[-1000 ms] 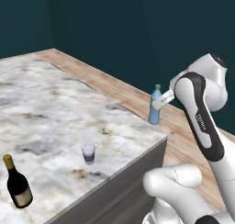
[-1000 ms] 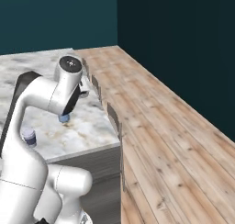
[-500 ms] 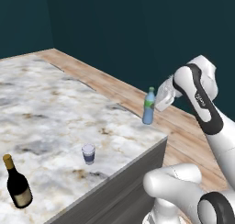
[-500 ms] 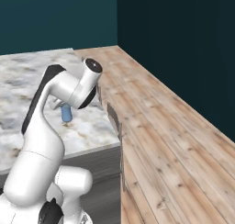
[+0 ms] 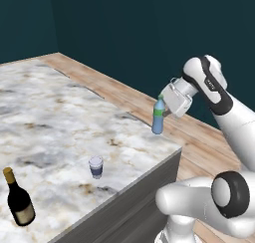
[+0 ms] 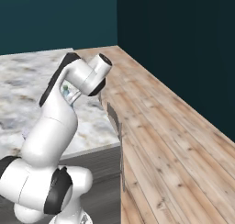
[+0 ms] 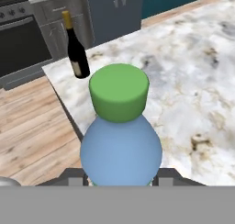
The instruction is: Move the drinks to the dining counter.
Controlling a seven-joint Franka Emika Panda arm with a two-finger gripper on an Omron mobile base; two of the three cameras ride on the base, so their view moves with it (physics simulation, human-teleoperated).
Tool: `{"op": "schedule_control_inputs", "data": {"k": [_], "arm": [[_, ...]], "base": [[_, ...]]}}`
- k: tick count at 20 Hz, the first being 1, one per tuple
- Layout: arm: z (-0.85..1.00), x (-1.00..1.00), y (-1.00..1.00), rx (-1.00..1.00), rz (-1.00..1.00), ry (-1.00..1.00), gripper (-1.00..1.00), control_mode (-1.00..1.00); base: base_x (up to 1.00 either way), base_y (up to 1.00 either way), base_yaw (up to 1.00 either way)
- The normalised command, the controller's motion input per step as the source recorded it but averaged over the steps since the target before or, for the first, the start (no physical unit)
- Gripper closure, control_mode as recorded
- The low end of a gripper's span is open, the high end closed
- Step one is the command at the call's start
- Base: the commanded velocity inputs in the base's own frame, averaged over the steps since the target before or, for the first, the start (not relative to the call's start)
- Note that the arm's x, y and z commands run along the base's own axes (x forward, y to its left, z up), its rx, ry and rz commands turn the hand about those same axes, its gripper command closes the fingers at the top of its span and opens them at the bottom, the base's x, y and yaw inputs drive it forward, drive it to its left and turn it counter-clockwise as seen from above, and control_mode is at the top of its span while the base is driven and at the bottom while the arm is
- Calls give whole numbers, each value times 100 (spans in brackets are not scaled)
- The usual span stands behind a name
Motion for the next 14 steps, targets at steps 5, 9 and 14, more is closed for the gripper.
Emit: {"op": "schedule_control_inputs", "data": {"k": [5, 9, 14], "arm": [[-22, 1, 0, 0, 10, 0, 100, -100], [-20, 0, 0, 0, 3, -4, 100, -100], [-32, 0, 0, 2, 0, -15, 100, -100]], "base": [[0, 0, 0], [0, 0, 0], [0, 0, 0]]}}
